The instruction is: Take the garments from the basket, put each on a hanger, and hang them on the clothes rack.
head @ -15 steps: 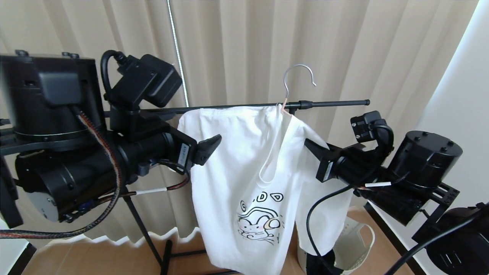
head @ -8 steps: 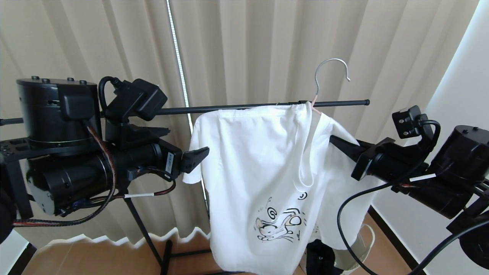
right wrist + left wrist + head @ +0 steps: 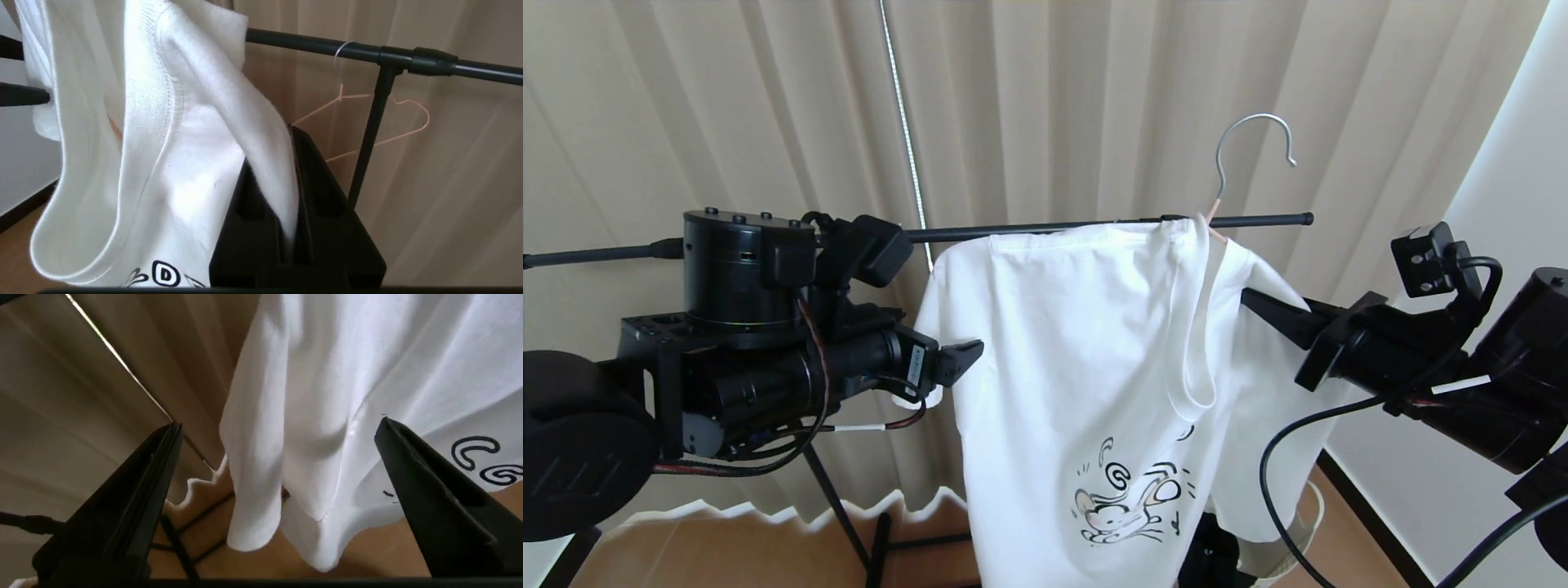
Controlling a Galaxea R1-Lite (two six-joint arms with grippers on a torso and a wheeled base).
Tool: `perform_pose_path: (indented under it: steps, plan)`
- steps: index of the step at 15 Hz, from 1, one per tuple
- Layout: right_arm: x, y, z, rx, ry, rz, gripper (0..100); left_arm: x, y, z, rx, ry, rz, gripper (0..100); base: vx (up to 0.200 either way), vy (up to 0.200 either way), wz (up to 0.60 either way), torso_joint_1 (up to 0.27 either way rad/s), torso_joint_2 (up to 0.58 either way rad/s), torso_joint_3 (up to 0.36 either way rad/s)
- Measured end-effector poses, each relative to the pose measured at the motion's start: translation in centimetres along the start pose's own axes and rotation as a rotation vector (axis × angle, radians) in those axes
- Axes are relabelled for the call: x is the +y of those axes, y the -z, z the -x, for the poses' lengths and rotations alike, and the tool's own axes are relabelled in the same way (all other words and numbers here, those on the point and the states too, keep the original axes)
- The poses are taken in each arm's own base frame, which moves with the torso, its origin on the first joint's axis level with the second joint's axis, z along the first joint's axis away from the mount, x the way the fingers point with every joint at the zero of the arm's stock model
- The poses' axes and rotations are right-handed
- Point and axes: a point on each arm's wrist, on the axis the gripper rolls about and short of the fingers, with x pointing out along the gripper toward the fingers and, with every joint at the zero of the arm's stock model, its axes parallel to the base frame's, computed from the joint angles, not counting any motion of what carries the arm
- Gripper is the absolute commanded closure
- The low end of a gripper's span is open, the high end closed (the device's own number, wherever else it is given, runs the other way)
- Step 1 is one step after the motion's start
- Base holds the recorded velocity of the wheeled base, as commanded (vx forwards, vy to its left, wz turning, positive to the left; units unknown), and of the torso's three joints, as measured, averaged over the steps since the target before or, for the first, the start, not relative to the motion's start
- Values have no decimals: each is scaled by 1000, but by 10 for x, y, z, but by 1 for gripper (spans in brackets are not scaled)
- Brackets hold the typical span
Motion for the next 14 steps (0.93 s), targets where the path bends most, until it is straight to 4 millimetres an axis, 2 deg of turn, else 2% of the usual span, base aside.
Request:
perform_pose_path:
  steps: [1,6,14]
  plan:
    - [1,-1,1,-1,-1,0,100,4,2,-5,7,-14,27,100,0,0,0,0,0,0]
    - [1,-2,2,-5,-1,3,100,8,14,-10,37,-29,59,100,0,0,0,0,0,0]
    - [-3,-3,2,-7,13,5,100,13,19,2,22,-54,79,100,0,0,0,0,0,0]
